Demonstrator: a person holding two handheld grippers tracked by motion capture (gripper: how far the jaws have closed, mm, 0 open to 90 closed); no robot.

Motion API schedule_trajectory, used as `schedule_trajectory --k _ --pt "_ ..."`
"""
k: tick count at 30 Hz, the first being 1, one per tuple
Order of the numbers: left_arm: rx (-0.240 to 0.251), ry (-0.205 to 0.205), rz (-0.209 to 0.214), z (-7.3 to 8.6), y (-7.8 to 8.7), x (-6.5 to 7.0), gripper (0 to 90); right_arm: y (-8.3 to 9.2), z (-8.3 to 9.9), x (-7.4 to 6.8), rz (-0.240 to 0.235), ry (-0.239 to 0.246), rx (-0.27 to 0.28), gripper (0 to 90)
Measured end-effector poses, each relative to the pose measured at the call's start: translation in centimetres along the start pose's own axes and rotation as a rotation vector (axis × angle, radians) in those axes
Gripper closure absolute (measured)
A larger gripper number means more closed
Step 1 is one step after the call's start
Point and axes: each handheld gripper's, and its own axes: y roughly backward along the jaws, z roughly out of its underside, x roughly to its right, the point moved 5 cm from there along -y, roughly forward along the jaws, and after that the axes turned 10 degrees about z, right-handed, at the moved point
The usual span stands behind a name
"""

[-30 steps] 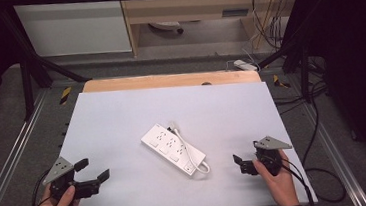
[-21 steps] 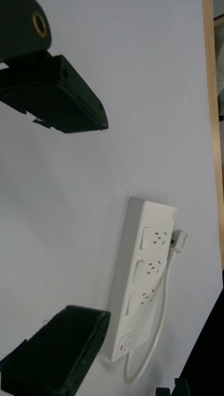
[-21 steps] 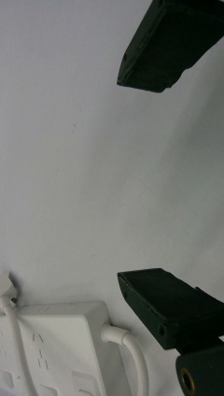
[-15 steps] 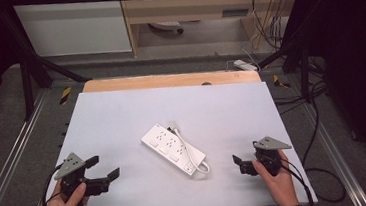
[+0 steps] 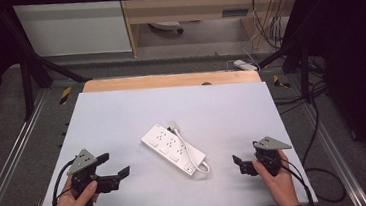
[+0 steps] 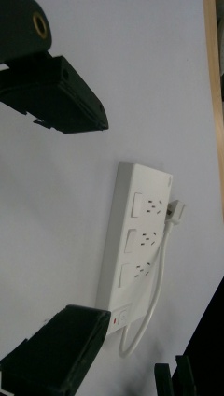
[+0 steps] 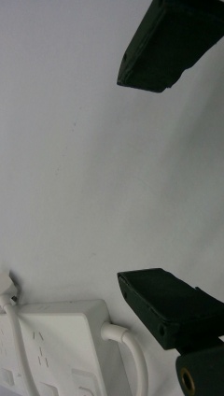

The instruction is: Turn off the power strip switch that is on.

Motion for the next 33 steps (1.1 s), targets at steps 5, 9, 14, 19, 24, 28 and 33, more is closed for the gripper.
schedule_trajectory --k 5,9,14,19,24,28,33 --pt "-0.009 -0.011 0.005 -0.3 -0.5 0.4 7.0 0.0 0.0 0.0 0.001 -0.002 0.001 6.8" --pt "-0.012 -0.017 0.012 -0.7 -0.8 0.7 7.0 0.0 0.0 0.0 0.000 -0.002 0.000 6.7" --pt "-0.012 -0.027 0.020 -1.2 -1.0 1.1 7.0 0.0 0.0 0.0 0.001 -0.001 0.002 6.7" --pt "-0.016 -0.031 0.023 -1.6 -1.1 1.2 6.9 0.0 0.0 0.0 0.001 -0.002 0.002 6.8" --pt "-0.020 -0.036 0.032 -1.8 -1.3 1.4 6.9 0.1 0.0 0.0 0.000 -0.003 0.003 6.7" --pt "-0.017 -0.039 0.035 -2.2 -1.5 1.6 6.9 0.1 0.0 0.0 0.001 -0.005 0.003 6.7" --pt "-0.011 -0.042 0.036 -2.7 -1.7 1.7 6.9 0.1 0.0 0.0 0.001 -0.001 0.004 6.7"
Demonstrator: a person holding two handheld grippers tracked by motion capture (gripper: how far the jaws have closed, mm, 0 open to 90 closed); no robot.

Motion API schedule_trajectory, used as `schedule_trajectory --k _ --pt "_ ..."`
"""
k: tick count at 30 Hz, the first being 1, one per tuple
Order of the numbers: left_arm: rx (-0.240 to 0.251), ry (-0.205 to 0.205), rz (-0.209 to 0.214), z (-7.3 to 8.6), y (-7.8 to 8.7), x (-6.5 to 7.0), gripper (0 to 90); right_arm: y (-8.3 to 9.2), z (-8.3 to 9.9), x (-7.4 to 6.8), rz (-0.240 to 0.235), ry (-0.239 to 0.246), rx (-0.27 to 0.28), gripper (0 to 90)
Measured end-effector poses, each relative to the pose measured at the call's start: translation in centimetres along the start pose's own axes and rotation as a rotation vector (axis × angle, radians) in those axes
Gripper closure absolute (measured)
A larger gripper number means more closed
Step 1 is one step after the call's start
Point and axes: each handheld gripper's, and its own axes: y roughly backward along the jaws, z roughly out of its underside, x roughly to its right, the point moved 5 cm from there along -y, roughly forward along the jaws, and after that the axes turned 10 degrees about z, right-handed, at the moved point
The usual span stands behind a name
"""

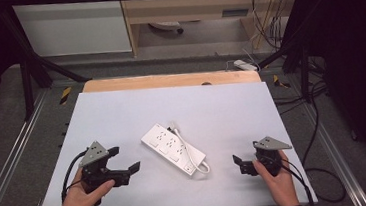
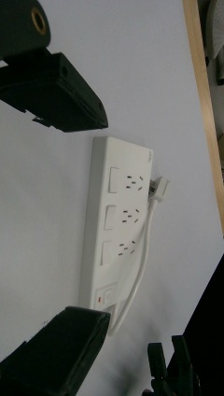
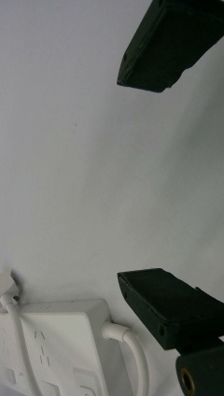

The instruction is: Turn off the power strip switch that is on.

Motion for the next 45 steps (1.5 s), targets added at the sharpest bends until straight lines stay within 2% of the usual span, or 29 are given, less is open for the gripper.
schedule_trajectory --k 5,24,28,33,45 --pt "0.001 -0.007 0.001 -0.5 -0.2 0.1 7.0 0.0 -0.1 0.0 -0.006 -0.012 0.004 6.7" --pt "-0.007 -0.022 0.001 -1.8 -1.5 0.4 8.0 0.1 0.0 0.0 -0.005 -0.005 0.003 6.7" --pt "-0.025 -0.036 0.007 -1.8 -2.1 0.7 8.0 0.1 -0.1 -0.1 -0.006 -0.006 0.006 6.5" --pt "-0.031 -0.034 0.012 -2.0 -2.8 1.0 8.3 0.1 0.0 -0.1 -0.009 0.003 0.007 6.2" --pt "-0.050 -0.030 0.011 -2.3 -4.6 0.8 9.2 0.2 -0.1 -0.3 -0.010 0.003 0.008 6.2"
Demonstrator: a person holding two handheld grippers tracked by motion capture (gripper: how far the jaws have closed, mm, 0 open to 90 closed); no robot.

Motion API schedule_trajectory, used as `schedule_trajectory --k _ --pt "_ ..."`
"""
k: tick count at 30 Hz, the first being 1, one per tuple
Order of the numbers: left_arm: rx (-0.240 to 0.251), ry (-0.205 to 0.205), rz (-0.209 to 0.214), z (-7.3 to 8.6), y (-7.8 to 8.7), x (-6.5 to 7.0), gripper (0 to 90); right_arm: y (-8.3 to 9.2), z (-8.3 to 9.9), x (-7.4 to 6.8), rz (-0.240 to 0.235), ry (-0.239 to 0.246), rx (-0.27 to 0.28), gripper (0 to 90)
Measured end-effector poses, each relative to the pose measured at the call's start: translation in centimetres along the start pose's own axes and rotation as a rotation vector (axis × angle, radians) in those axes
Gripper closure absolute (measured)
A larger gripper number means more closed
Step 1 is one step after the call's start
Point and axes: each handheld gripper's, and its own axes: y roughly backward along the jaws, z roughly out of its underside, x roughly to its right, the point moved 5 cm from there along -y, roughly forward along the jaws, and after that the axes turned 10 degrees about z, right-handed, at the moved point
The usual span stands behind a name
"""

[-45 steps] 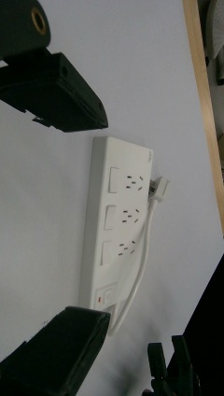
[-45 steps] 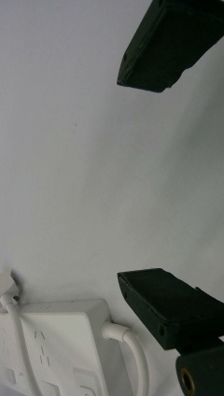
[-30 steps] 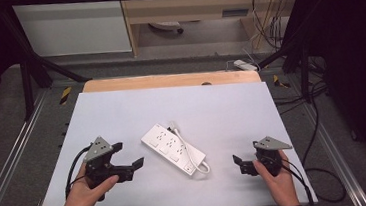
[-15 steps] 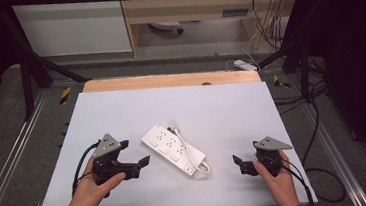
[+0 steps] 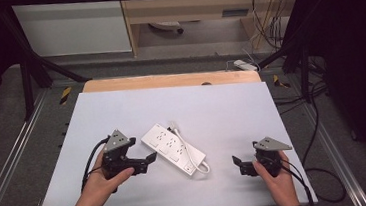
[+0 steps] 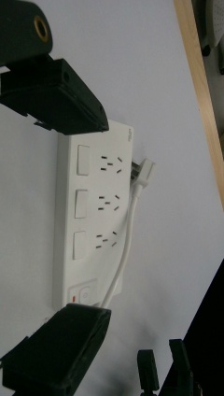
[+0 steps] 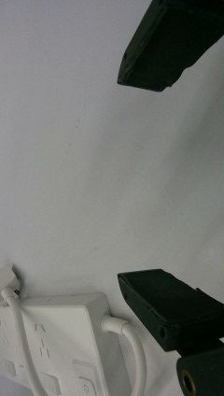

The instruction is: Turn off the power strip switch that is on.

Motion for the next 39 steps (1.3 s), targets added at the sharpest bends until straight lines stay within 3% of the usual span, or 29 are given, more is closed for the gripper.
schedule_trajectory --k 4,8,25,39 --pt "-0.027 -0.020 -0.002 0.0 -0.6 0.0 9.6 0.0 0.0 0.0 0.002 0.000 0.003 6.3" --pt "-0.033 -0.009 0.015 -0.1 -1.1 -0.1 10.2 0.0 0.0 0.0 0.001 0.000 0.002 6.3" --pt "-0.054 -0.017 -0.026 0.1 -2.3 -0.6 13.6 -0.1 0.0 0.0 0.004 0.006 -0.005 4.7" --pt "-0.077 0.010 -0.031 0.4 -3.6 -1.1 13.0 -0.1 0.0 0.0 0.005 0.004 -0.005 4.5"
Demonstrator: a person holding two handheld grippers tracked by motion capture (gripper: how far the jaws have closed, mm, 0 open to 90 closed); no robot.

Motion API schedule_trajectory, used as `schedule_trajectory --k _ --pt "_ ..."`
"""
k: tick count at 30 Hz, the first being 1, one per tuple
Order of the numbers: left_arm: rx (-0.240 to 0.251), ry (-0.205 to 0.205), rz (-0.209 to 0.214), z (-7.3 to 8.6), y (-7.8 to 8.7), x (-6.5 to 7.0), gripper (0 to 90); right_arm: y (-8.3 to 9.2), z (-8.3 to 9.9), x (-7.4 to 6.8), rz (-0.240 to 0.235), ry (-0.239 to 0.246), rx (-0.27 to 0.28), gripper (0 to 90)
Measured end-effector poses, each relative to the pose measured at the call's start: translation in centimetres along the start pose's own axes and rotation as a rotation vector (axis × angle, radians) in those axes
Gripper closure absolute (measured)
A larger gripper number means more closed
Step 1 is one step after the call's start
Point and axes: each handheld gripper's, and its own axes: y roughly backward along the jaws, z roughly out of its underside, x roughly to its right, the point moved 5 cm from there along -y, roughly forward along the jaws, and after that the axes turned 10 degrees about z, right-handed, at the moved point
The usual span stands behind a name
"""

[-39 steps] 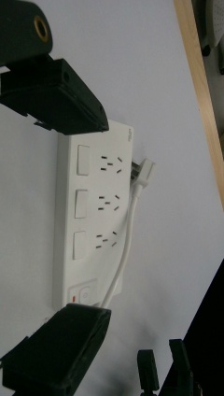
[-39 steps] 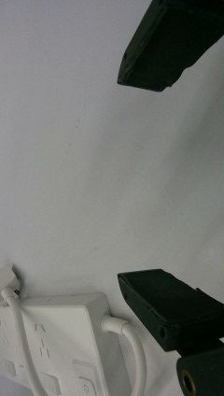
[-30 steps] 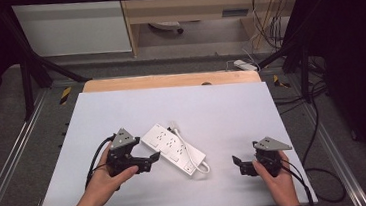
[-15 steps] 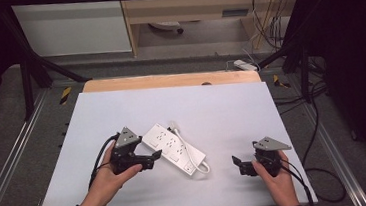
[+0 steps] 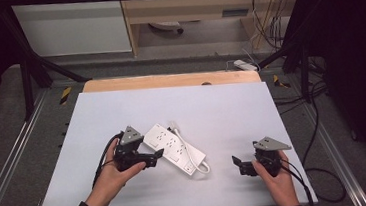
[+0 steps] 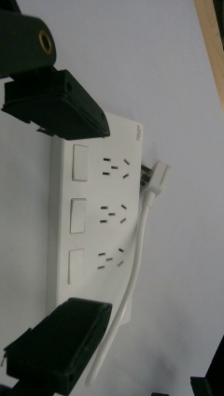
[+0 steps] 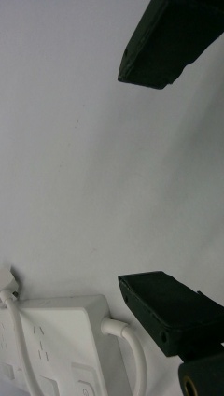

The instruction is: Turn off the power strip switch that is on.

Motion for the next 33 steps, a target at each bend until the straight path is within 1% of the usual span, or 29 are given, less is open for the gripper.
schedule_trajectory --k 11,16,19,23,27,33 --pt "-0.015 -0.007 0.001 0.2 -0.8 -0.1 12.9 0.0 0.0 0.0 -0.003 0.005 0.000 5.0" --pt "-0.015 -0.012 0.007 0.2 -1.0 0.0 16.7 0.0 0.0 0.0 -0.004 0.006 -0.001 5.1" --pt "-0.020 -0.015 0.009 0.3 -1.1 -0.1 22.6 0.0 0.0 0.0 -0.004 0.005 -0.001 5.1" --pt "-0.027 -0.025 0.008 0.3 -1.3 0.0 34.4 0.0 0.0 0.0 -0.003 0.007 0.000 5.2" --pt "-0.031 -0.027 0.006 0.4 -1.4 0.0 44.8 0.0 0.0 0.0 -0.004 0.007 0.001 5.2" --pt "-0.016 -0.026 0.011 0.3 -1.4 -0.1 59.1 0.0 0.0 0.0 -0.004 0.007 0.003 5.2"
